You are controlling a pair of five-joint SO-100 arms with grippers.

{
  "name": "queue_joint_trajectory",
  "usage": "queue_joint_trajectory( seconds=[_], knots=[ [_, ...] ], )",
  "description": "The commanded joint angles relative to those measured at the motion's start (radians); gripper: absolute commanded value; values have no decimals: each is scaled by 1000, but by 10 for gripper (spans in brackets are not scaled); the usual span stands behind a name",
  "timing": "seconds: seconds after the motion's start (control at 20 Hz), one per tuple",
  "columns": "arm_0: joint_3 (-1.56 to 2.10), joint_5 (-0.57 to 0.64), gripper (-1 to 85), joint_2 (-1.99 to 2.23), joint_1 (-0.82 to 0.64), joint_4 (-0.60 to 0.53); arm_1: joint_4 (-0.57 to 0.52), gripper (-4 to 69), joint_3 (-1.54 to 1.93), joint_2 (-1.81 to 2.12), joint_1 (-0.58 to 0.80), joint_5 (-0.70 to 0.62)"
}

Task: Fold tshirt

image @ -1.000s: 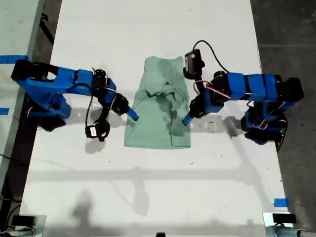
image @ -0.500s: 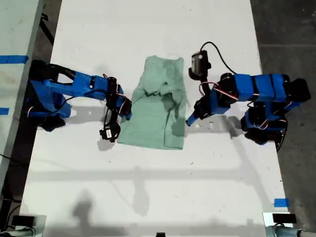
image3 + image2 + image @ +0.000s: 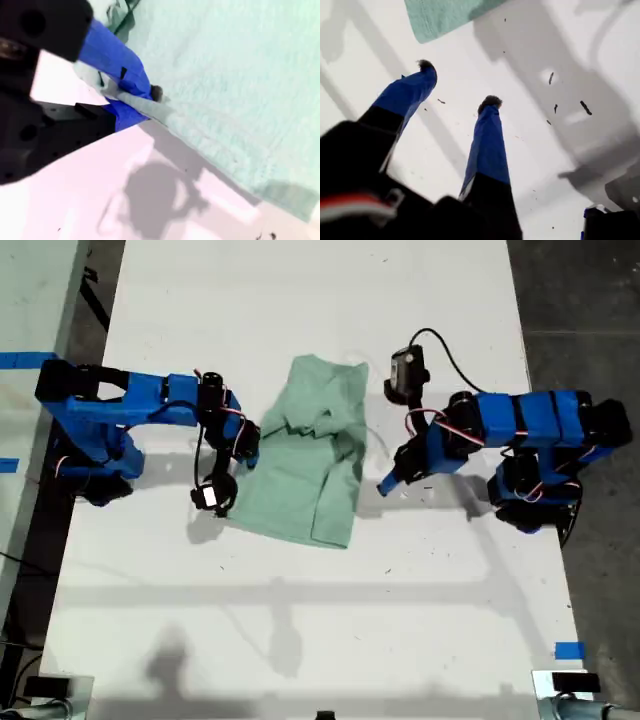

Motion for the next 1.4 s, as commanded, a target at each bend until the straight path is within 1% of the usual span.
queue_joint_trajectory(
  seconds=[0.0,0.05,0.25,0.35,0.4,0.5,0.55,0.6,0.8,0.85,0.9,0.95,1.0,1.1,1.2,1.35],
  knots=[
    [-212,-11,1,-35,49,25,-26,213,-5,55,-2,3],
    [-307,-11,1,-114,61,44,-29,212,-3,55,-3,6],
    [-822,0,1,-552,63,210,-57,209,3,54,-15,17],
    [-867,5,1,-641,35,199,-60,208,8,54,-26,26],
    [-867,12,15,-667,17,202,-64,208,11,54,-29,29],
    [-867,21,245,-686,-6,218,-74,207,17,54,-34,31],
    [-867,34,294,-687,-12,224,-78,206,21,54,-34,32],
    [-867,38,324,-684,-18,241,-80,206,23,54,-34,32],
    [-856,38,428,-543,-32,391,-74,205,25,60,-34,35],
    [-808,64,475,-460,-32,391,-71,205,25,63,-34,35],
    [-778,107,466,-379,-29,391,-66,204,21,64,-34,35],
    [-750,129,430,-299,-25,391,-60,204,15,67,-34,37],
    [-709,121,422,-213,-20,391,-49,204,3,67,-34,37],
    [-618,118,455,-58,-14,391,-21,204,-29,67,-34,37],
    [-486,98,443,89,-5,391,12,204,-80,64,-37,43],
    [-264,29,441,244,43,391,43,191,-164,21,-52,74]
  ],
)
